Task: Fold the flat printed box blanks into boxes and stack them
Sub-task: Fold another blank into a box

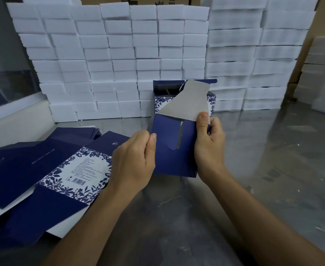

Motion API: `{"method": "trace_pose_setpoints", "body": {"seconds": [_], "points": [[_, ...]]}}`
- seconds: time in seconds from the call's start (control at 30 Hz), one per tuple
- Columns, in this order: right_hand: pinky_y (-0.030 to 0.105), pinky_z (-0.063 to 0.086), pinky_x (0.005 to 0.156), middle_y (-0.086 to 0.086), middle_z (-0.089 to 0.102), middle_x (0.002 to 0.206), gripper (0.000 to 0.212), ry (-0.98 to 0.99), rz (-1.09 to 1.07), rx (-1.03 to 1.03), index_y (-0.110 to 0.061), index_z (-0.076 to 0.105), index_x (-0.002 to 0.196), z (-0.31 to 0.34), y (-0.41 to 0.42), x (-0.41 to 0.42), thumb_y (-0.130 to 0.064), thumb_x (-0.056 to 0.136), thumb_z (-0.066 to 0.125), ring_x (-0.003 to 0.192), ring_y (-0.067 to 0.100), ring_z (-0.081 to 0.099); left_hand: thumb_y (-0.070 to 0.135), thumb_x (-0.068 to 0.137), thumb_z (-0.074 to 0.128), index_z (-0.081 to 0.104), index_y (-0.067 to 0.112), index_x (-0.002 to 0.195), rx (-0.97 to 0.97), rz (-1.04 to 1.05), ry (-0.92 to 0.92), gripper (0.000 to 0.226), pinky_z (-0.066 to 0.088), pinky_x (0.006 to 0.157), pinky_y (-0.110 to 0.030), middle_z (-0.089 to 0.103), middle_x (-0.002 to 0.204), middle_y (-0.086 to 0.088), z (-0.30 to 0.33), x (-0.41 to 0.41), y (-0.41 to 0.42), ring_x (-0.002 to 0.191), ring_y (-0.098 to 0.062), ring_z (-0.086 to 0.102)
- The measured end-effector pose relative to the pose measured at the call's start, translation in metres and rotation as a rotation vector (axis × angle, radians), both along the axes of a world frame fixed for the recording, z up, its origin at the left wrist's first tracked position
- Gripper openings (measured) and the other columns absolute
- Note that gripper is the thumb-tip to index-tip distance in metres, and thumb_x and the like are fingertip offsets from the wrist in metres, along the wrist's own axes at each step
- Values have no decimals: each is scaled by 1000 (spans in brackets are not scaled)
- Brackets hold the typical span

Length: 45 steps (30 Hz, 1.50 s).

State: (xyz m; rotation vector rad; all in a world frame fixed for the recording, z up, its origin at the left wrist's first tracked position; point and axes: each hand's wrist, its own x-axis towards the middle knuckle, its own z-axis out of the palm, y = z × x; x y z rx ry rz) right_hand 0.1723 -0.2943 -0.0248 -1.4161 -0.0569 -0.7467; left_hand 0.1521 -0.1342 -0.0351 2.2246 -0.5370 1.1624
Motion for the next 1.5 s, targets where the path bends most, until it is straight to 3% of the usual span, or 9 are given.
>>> {"method": "trace_pose_setpoints", "body": {"seconds": [0.2, 0.63, 0.8, 0.93, 1.0, 1.1, 1.27, 1.37, 1.5], "points": [[10, 34, 51, -23, 45, 53, 37, -32, -16, -5, -19, 41, 73, 2, 1, -1, -37, 105, 48, 51, -4, 39, 31, 103, 40, 40, 11, 69, -50, -4, 12, 40, 25, 44, -29, 36, 56, 1, -8, 2, -1, 46, -20, 35], [18, 37, 50, -16, 42, 58, 40, 21, 25, 165, -18, 40, 74, 6, -8, 3, -44, 103, 49, 54, 4, 39, 25, 102, 42, 41, 8, 62, 20, -26, -155, 44, 24, 46, -28, 36, 64, 1, -18, 6, 0, 53, -16, 30], [38, 41, 69, 6, 48, 81, 47, 29, 119, 171, 0, 47, 89, 11, -9, 0, -44, 103, 48, 75, 18, 43, 39, 93, 51, 36, 18, 59, -199, -145, 1, 42, 39, 60, -27, 52, 93, -4, -14, 4, -3, 68, -18, 48], [45, 48, 79, 10, 58, 91, 53, 40, 229, 140, 10, 52, 103, 12, -5, -4, -43, 101, 50, 84, 21, 51, 46, 79, 63, 31, 21, 49, -370, -203, 85, 51, 42, 83, -16, 54, 120, -6, -12, 3, -4, 102, -5, 58], [42, 48, 78, 9, 60, 89, 48, 43, 274, 138, 6, 56, 98, 11, -4, -4, -42, 100, 52, 83, 20, 52, 48, 77, 64, 34, 18, 52, -447, -194, 113, 49, 42, 84, -16, 57, 116, -5, -13, 3, -4, 108, 1, 56], [33, 48, 70, 0, 61, 79, 27, 40, 310, 95, -15, 63, 82, 9, 0, -5, -33, 101, 56, 75, 13, 53, 48, 75, 66, 44, 14, 71, -598, -223, 180, 41, 46, 76, -25, 56, 99, 1, -11, 5, -6, 91, -3, 57], [35, 56, 91, 5, 73, 114, 18, 116, 555, 202, -13, 71, 111, 9, 3, -7, -11, 99, 58, 105, 19, 66, 29, 75, 67, 44, 7, 89, -838, -231, 281, 35, 45, 72, -29, 53, 84, 6, -5, 8, -10, 76, -12, 51], [30, 54, 94, -3, 66, 133, 33, 177, 643, 308, -18, 77, 89, 12, -1, -8, 2, 95, 51, 123, 14, 60, 10, 78, 68, 38, 1, 90, -906, -269, 319, 34, 41, 63, -16, 51, 70, 22, -5, 12, -8, 66, -5, 46], [19, 54, 72, -10, 70, 123, 10, 182, 690, 361, -21, 74, 67, 15, -1, -12, -25, 72, 66, 99, 5, 69, 10, 73, 66, 31, 14, 76, -1030, -400, 390, 35, 36, 67, -31, 52, 69, 15, -6, 16, -6, 68, -10, 45]]}}
